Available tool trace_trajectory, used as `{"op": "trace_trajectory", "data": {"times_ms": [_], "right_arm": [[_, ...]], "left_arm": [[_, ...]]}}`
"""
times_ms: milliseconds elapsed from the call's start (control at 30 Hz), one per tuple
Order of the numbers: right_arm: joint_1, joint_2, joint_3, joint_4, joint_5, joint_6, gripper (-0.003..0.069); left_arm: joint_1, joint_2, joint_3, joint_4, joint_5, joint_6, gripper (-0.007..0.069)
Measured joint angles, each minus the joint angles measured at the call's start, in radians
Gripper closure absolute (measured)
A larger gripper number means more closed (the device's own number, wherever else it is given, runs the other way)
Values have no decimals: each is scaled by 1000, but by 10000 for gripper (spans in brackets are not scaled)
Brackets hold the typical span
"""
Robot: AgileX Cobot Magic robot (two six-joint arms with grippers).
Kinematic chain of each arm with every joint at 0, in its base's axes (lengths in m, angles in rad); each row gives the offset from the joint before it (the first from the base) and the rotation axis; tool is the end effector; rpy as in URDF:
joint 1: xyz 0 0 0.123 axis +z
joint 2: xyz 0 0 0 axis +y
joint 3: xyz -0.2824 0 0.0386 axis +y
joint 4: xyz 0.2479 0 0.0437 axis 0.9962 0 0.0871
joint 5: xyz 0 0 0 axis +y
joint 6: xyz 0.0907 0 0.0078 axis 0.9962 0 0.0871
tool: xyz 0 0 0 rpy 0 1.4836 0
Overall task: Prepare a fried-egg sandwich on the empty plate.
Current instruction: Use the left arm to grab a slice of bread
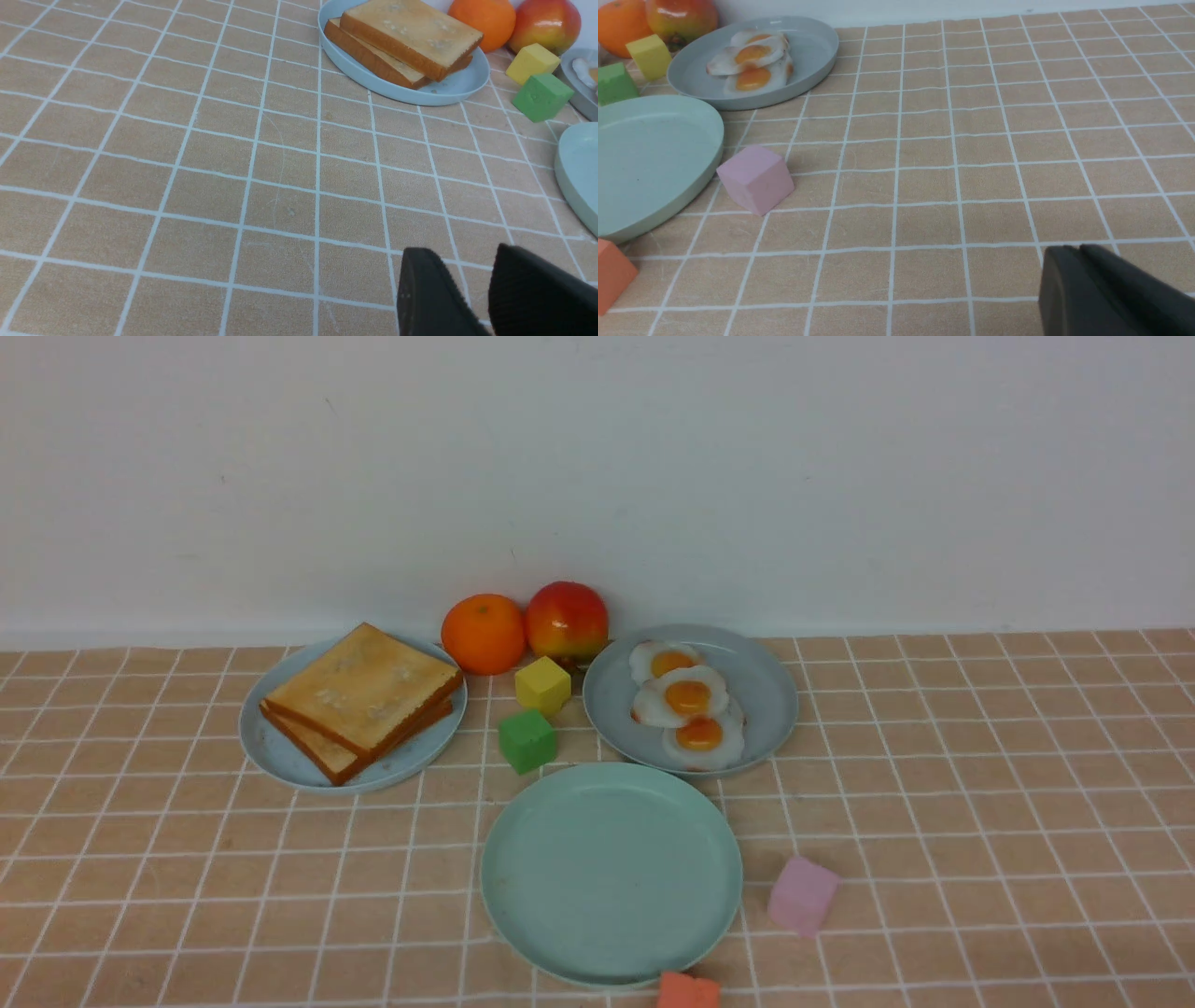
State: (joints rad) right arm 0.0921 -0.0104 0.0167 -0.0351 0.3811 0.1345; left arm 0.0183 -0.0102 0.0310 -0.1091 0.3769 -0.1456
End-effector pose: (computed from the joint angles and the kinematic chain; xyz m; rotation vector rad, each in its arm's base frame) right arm 0.0522 0.0036 0.1738 0.0182 1.8725 0.1216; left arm 0.0527 -0.0027 0.1695 -0.2218 1.8705 -0.1946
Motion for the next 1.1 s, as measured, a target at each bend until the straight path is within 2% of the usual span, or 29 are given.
{"op": "trace_trajectory", "data": {"times_ms": [700, 833, 933, 1000, 1100], "right_arm": [[0, 0, 0, 0, 0, 0, 617], [0, 0, 0, 0, 0, 0, 617], [0, 0, 0, 0, 0, 0, 617], [0, 0, 0, 0, 0, 0, 617], [0, 0, 0, 0, 0, 0, 617]], "left_arm": [[0, 0, 0, -7, -16, -1, 387], [0, 0, 0, -141, -112, -71, 387], [0, 0, 0, -369, -229, -196, 387], [0, 0, 0, -443, -281, -226, 387], [0, 0, -1, -483, -339, -239, 403]]}}
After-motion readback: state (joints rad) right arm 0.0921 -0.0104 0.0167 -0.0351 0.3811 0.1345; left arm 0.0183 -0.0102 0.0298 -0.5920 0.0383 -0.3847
